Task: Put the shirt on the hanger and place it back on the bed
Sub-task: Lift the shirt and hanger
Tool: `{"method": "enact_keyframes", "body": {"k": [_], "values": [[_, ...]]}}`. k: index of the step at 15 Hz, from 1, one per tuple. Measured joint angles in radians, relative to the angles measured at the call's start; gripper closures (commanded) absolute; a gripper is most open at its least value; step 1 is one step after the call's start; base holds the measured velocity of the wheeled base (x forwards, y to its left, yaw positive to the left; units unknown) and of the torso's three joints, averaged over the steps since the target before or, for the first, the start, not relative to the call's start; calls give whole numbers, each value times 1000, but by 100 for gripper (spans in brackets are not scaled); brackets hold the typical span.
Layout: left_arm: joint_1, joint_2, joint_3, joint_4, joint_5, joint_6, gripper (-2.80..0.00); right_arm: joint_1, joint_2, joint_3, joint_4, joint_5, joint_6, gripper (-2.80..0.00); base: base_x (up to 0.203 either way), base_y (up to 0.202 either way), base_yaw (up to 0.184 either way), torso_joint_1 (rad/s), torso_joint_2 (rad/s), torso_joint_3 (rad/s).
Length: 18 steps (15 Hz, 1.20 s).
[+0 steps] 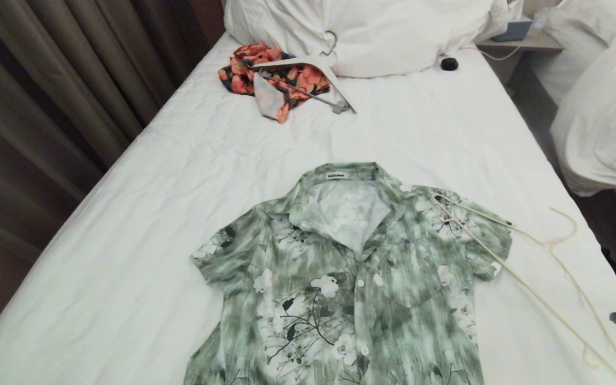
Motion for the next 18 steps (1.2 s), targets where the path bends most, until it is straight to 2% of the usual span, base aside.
{"method": "enact_keyframes", "body": {"k": [3,4,6,7,9,14,15,18], "values": [[0,0,0,0,0,0,0,-186,134,-118,157,210,-188,0,0,0,0,0,0,0],[0,0,0,0,0,0,0,-228,173,-157,225,291,-252,0,0,0,0,0,0,0],[0,0,0,0,0,0,0,-274,244,-209,322,394,-354,0,0,0,0,0,0,0],[0,0,0,0,0,0,0,-288,283,-226,343,421,-405,0,0,0,0,0,0,0],[0,0,0,0,0,0,0,-297,335,-254,353,448,-450,0,0,0,0,0,0,0],[0,0,0,0,0,0,0,-311,401,-296,368,451,-472,0,0,0,0,0,0,0],[0,0,0,0,0,0,0,-316,410,-304,384,451,-489,-280,0,0,0,0,0,0],[0,0,0,0,0,0,0,-322,445,-358,457,455,-511,-280,0,0,0,0,0,0]]}}
